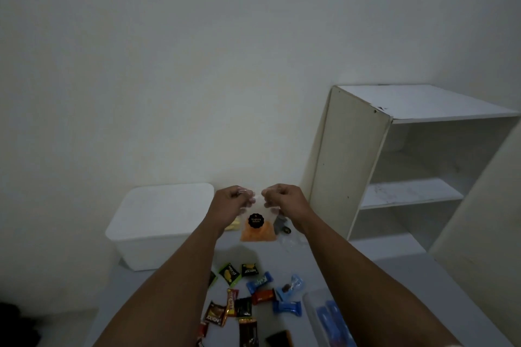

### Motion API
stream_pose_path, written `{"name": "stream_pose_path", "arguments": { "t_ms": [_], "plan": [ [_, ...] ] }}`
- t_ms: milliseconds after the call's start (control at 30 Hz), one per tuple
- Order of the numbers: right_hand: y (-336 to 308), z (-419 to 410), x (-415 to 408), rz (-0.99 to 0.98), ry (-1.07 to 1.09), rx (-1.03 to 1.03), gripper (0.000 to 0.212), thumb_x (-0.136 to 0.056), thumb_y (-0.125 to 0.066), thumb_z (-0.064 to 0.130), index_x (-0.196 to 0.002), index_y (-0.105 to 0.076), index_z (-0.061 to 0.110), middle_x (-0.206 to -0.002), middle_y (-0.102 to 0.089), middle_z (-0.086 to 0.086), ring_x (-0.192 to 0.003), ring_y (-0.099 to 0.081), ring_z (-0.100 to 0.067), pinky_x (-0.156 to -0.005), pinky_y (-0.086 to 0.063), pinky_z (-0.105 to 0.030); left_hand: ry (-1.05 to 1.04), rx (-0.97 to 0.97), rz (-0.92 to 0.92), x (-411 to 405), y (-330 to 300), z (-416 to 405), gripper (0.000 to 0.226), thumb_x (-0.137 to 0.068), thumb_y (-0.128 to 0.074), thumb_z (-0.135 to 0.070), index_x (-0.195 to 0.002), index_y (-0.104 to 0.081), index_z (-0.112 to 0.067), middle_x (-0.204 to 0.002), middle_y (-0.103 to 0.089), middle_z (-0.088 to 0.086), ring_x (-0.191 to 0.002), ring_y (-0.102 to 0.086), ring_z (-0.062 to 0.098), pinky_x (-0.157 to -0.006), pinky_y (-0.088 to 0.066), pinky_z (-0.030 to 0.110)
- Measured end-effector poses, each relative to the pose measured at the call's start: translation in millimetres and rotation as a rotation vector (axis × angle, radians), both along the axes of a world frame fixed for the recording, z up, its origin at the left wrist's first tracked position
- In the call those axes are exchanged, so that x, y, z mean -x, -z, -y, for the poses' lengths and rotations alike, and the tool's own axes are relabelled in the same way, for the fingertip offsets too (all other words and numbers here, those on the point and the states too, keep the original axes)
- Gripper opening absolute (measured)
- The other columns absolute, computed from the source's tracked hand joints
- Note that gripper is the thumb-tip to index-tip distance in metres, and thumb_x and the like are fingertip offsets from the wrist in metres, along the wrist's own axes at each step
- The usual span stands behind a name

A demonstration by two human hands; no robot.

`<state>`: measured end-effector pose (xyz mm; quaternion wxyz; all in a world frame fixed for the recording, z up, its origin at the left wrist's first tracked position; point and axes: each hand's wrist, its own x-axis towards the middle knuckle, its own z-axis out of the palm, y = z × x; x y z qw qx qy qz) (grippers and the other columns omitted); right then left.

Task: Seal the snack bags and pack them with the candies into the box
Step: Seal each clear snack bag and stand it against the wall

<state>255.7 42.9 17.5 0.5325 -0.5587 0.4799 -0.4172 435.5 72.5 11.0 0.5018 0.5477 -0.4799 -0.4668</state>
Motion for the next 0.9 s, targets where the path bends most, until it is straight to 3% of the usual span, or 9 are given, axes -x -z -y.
{"name": "stream_pose_path", "arguments": {
  "t_ms": [133, 300, 567, 900],
  "plan": [
    [-7.6, -10.8, -6.6, -0.059, -0.039, 0.023, 0.023, -0.089, -0.073, 0.022, -0.097, -0.073, 0.000, -0.083, -0.072, -0.009, -0.074, -0.069, -0.016, -0.070, -0.053, -0.031, 0.074, -0.032, -0.023, -9.8, -5.8, -6.5, 0.016, -0.095, -0.067, -0.020, -0.100, -0.075, -0.007, -0.092, -0.079, 0.010, -0.088, -0.074, 0.022, -0.085, -0.059, 0.040],
    [-10.2, -17.7, -4.1, -0.088, -0.010, 0.053, 0.018, -0.091, -0.072, 0.019, -0.095, -0.072, 0.001, -0.080, -0.071, -0.006, -0.074, -0.067, -0.017, -0.072, -0.051, -0.033, 0.120, -0.035, -0.031, -13.3, -14.3, -14.1, 0.021, -0.099, -0.061, -0.019, -0.102, -0.075, -0.004, -0.094, -0.078, 0.013, -0.090, -0.075, 0.026, -0.083, -0.061, 0.038],
    [-16.9, -27.3, -6.6, -0.177, -0.049, 0.112, 0.018, -0.089, -0.073, 0.020, -0.091, -0.074, 0.002, -0.078, -0.070, -0.010, -0.072, -0.066, -0.015, -0.073, -0.052, -0.033, 0.205, 0.011, 0.093, -16.5, -19.4, -23.9, 0.026, -0.102, -0.056, -0.021, -0.099, -0.077, -0.005, -0.091, -0.079, 0.010, -0.082, -0.072, 0.019, -0.087, -0.058, 0.040],
    [-10.0, -37.8, 10.8, -0.139, 0.003, 0.040, 0.024, -0.089, -0.075, 0.024, -0.097, -0.077, 0.002, -0.086, -0.075, -0.012, -0.074, -0.068, -0.015, -0.068, -0.050, -0.030, 0.189, -0.032, 0.060, -16.0, -9.6, -26.2, 0.029, -0.103, -0.055, -0.025, -0.098, -0.077, -0.006, -0.092, -0.079, 0.009, -0.085, -0.072, 0.018, -0.092, -0.057, 0.042]
  ]
}}
